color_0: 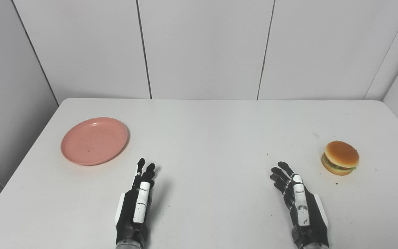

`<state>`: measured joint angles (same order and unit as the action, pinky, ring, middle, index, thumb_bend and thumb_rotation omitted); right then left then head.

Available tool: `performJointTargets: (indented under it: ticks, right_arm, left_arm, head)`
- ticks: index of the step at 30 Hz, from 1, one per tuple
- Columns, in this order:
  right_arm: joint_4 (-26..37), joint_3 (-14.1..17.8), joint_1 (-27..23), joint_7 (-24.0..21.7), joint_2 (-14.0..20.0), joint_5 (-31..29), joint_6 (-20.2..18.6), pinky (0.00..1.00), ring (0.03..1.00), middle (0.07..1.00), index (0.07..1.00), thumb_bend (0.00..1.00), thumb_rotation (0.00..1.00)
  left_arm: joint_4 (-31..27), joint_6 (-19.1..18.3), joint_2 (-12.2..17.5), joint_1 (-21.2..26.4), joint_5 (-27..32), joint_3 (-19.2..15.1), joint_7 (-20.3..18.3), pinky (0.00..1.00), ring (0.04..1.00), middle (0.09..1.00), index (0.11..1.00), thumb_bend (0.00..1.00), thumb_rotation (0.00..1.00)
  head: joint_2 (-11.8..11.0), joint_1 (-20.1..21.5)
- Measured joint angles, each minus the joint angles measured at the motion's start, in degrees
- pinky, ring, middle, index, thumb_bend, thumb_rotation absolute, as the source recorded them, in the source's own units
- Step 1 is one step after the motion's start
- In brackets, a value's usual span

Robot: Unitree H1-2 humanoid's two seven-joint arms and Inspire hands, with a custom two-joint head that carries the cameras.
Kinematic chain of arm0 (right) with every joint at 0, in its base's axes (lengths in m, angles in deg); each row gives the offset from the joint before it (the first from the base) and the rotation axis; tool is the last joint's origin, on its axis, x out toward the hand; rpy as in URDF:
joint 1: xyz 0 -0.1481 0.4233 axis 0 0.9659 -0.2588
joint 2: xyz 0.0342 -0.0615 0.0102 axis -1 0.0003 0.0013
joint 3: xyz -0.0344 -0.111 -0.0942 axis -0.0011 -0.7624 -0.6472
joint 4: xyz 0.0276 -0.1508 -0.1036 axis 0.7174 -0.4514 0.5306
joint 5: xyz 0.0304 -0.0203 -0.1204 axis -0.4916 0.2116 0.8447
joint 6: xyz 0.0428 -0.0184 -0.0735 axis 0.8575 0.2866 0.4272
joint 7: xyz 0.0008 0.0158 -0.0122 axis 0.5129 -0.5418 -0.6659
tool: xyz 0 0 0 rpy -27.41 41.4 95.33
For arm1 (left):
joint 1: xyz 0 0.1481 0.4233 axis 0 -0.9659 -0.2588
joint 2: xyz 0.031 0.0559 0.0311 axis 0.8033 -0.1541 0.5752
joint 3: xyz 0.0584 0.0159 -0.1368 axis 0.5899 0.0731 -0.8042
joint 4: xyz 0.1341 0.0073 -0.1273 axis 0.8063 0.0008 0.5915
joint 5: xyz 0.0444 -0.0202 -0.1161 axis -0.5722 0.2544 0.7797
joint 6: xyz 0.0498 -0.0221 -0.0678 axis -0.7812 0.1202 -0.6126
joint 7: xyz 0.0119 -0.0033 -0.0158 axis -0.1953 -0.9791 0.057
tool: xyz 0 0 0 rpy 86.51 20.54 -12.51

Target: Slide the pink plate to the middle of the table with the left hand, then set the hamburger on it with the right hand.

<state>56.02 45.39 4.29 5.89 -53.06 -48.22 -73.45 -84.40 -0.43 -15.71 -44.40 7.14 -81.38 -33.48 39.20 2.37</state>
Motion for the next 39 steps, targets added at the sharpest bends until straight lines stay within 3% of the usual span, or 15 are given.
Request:
performJointTargets:
  ticks: [39]
  right_arm:
    - [0.4, -0.4, -0.2, 0.0, 0.6, 0.1, -1.3, 0.9, 0.834, 0.797, 0.853, 0.81, 1.0]
  left_arm:
    - [-0.1, -0.5, 0.0, 0.0, 0.0, 0.0, -0.6, 1.0, 0.982, 0.948, 0.993, 0.78, 0.89]
  head:
    - [0.1, 0.1]
